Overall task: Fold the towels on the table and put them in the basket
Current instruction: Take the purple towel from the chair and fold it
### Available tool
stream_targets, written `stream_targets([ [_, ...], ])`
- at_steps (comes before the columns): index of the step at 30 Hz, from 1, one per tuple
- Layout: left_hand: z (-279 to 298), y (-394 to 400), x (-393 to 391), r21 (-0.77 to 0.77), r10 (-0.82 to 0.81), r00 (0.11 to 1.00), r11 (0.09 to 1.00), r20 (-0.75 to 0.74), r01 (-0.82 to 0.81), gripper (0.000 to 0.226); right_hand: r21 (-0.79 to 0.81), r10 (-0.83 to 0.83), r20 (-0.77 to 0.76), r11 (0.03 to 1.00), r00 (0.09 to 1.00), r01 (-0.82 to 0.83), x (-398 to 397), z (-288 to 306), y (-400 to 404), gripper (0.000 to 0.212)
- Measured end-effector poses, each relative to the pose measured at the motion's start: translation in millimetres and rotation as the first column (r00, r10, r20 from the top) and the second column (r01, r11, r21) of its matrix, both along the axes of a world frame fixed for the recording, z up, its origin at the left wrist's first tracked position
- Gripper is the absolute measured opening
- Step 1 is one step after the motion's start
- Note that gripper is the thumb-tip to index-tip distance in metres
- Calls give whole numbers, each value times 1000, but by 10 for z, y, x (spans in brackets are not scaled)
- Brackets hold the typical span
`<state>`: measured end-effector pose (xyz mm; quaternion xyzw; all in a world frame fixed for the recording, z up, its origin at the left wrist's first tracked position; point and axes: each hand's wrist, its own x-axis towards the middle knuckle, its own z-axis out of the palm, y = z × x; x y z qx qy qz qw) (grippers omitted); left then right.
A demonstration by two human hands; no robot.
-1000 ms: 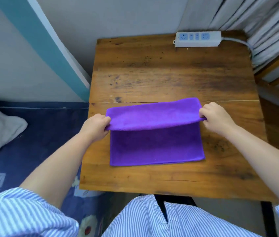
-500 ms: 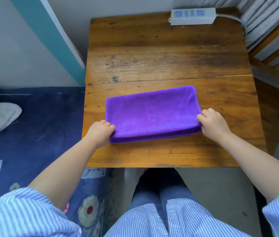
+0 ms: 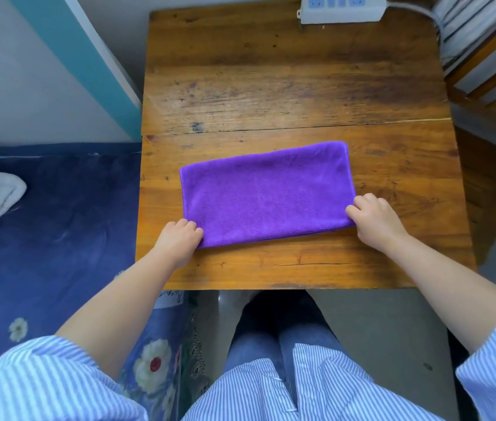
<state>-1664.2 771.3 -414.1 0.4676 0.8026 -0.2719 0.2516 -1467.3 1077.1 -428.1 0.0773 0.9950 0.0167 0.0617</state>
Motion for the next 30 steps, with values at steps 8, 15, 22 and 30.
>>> stream_targets([
  [8, -20, -1, 138, -11, 140, 990, 990, 0, -140, 32, -1, -80, 114, 997, 990, 80, 66, -44, -26, 33],
  [15, -21, 254, -58, 403, 144, 987, 910, -76, -102, 4, -122, -90, -131, 990, 987, 74, -429, -9, -217, 26],
  [22, -188, 950, -205, 542, 545, 804, 612, 238, -576, 44, -128, 10, 24, 992, 1000, -6, -1447, -220, -784, 50],
  [30, -552, 839, -243, 473, 597, 786, 653, 158, -591, 65, -93, 7, 31, 996, 999, -4, -1533, -451, -568, 53],
])
